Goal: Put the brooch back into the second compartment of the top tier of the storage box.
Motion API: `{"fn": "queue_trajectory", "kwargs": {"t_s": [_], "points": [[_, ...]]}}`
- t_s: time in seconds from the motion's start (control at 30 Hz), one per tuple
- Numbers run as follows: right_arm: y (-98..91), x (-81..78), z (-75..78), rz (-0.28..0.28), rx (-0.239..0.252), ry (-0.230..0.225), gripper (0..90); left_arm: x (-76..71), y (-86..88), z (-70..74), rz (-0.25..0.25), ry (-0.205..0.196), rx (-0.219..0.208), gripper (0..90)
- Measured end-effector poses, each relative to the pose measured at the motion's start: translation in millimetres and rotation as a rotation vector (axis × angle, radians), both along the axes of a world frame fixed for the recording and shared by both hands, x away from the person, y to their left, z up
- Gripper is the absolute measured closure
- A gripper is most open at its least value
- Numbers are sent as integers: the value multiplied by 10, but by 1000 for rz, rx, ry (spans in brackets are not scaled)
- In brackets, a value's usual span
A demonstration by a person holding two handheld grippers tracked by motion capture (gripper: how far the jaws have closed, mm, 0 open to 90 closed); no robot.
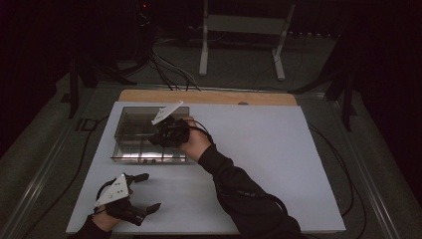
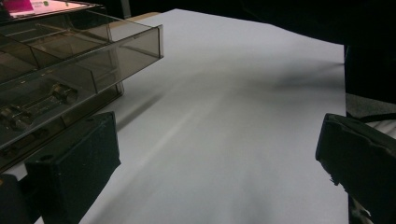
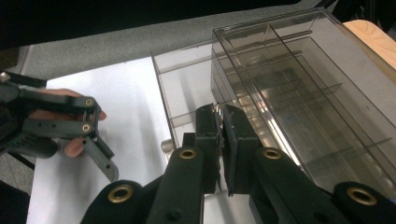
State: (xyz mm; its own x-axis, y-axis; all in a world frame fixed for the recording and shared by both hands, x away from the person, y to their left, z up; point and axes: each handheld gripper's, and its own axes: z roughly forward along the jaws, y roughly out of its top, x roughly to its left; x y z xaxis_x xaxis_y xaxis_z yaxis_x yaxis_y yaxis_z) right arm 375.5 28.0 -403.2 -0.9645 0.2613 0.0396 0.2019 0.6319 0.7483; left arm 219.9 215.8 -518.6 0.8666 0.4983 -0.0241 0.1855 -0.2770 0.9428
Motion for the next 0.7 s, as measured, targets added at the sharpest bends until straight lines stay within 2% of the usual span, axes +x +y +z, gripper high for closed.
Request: {"fn": "queue_trajectory", "kwargs": {"t_s": [0.47, 0.7], "points": [[208, 76, -228, -16, -24, 44, 856, 3, 8, 0, -1, 1, -2, 6], [283, 98, -276, -31, -16, 62, 850, -1, 8, -2, -2, 0, -3, 6]]}}
